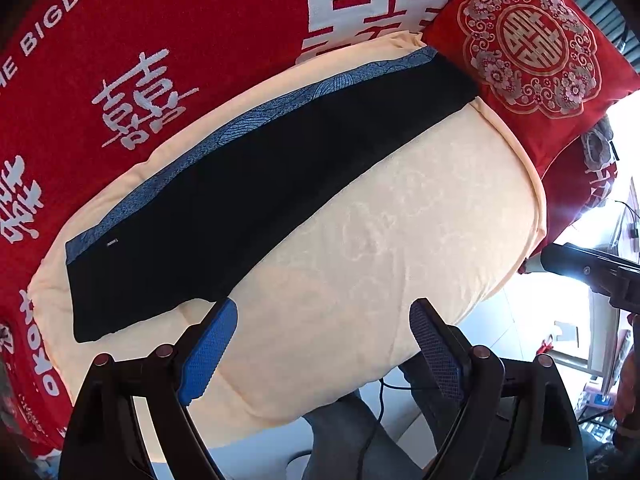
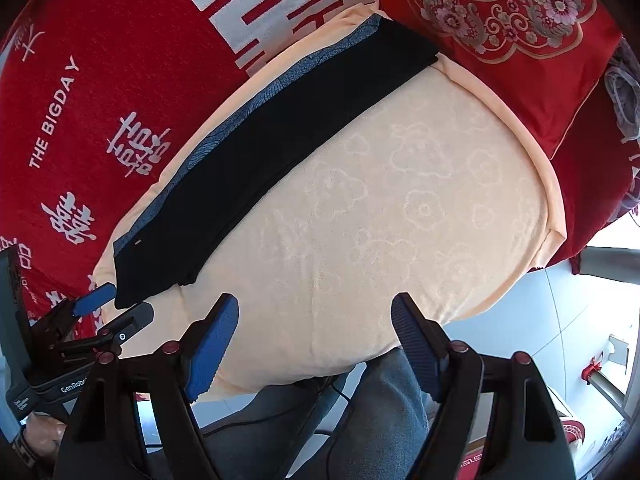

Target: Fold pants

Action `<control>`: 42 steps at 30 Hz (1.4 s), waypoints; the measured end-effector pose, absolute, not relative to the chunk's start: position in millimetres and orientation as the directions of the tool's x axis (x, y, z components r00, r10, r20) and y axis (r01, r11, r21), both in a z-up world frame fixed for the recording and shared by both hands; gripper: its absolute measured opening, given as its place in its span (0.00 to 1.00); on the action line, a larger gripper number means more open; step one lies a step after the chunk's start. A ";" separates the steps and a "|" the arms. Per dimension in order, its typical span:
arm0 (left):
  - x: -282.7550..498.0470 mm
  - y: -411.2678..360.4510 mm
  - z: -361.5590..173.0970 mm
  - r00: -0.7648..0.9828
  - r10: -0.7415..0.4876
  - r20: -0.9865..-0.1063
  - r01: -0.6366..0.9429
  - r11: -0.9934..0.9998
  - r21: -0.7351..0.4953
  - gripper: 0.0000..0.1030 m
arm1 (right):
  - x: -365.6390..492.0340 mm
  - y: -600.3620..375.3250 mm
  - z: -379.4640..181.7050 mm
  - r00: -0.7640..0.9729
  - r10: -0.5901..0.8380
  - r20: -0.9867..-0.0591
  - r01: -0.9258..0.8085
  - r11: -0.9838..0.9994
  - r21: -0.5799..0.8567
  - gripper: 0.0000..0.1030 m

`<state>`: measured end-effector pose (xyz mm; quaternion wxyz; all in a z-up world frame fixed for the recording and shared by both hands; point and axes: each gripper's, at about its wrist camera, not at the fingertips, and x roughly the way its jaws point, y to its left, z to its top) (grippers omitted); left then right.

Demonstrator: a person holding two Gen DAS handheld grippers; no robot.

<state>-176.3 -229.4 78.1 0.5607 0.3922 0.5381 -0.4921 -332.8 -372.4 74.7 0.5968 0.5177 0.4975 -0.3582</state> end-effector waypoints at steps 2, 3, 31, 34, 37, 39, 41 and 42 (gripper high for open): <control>-176.5 -229.5 78.0 -0.063 -0.130 -0.990 0.974 0.208 -0.089 0.87 | -332.8 -371.2 73.3 0.246 0.091 -0.965 0.943 0.209 0.260 0.79; -176.4 -229.5 78.0 -0.063 -0.130 -0.989 0.974 0.209 -0.090 0.87 | -332.4 -371.3 72.8 0.244 0.093 -0.965 0.942 0.212 0.259 0.79; -188.8 -251.7 79.8 -0.055 -0.128 -0.990 0.986 0.152 -0.074 0.87 | -335.5 -401.8 84.1 0.256 0.077 -0.964 0.894 0.360 0.266 0.79; -186.1 -249.6 70.6 -0.045 -0.093 -0.995 0.984 0.169 -0.060 0.87 | -341.9 -398.2 70.4 0.293 0.103 -0.951 0.906 0.287 0.311 0.79; -187.8 -248.9 61.8 -0.039 -0.062 -0.997 0.983 0.179 -0.049 0.87 | -347.5 -393.4 57.5 0.299 0.125 -0.946 0.909 0.265 0.322 0.79; -191.8 -251.3 56.7 -0.031 -0.050 -0.998 0.984 0.173 -0.039 0.87 | -352.7 -393.3 49.3 0.298 0.139 -0.944 0.912 0.251 0.325 0.79; -194.9 -256.3 50.1 -0.022 -0.042 -0.999 0.985 0.168 -0.029 0.87 | -361.8 -396.5 39.6 0.298 0.150 -0.943 0.917 0.230 0.327 0.79; -196.1 -259.3 46.0 -0.020 -0.038 -0.999 0.985 0.168 -0.026 0.87 | -367.4 -399.6 34.2 0.298 0.151 -0.943 0.920 0.219 0.326 0.79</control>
